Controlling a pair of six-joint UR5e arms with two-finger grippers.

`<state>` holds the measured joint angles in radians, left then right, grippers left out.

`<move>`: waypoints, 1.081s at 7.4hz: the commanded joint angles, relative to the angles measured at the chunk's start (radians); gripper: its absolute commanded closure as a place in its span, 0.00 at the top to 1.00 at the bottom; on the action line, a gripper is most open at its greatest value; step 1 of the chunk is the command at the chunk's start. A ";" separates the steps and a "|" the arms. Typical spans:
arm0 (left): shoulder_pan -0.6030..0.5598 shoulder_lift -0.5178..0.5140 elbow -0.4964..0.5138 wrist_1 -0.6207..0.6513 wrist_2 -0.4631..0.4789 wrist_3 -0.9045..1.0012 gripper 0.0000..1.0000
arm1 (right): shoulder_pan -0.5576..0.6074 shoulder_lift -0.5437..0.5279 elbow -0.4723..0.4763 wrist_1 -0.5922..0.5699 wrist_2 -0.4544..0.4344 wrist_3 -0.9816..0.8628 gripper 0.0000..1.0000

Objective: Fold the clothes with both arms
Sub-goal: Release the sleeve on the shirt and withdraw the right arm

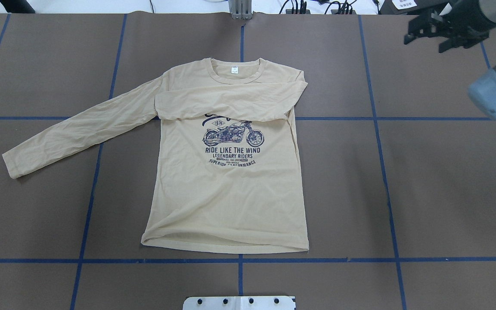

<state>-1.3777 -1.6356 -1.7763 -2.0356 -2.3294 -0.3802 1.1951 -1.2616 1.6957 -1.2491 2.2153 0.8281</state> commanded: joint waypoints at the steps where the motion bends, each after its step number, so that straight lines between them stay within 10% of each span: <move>1: 0.119 0.057 -0.012 -0.091 0.072 -0.125 1.00 | 0.128 -0.255 0.044 0.003 0.077 -0.388 0.99; 8: 0.443 0.229 0.161 -0.524 0.347 -0.564 0.98 | 0.219 -0.352 0.036 0.000 0.130 -0.569 0.99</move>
<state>-0.9738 -1.4122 -1.6580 -2.4908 -1.9974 -0.8903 1.4138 -1.6140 1.7321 -1.2486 2.3451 0.2590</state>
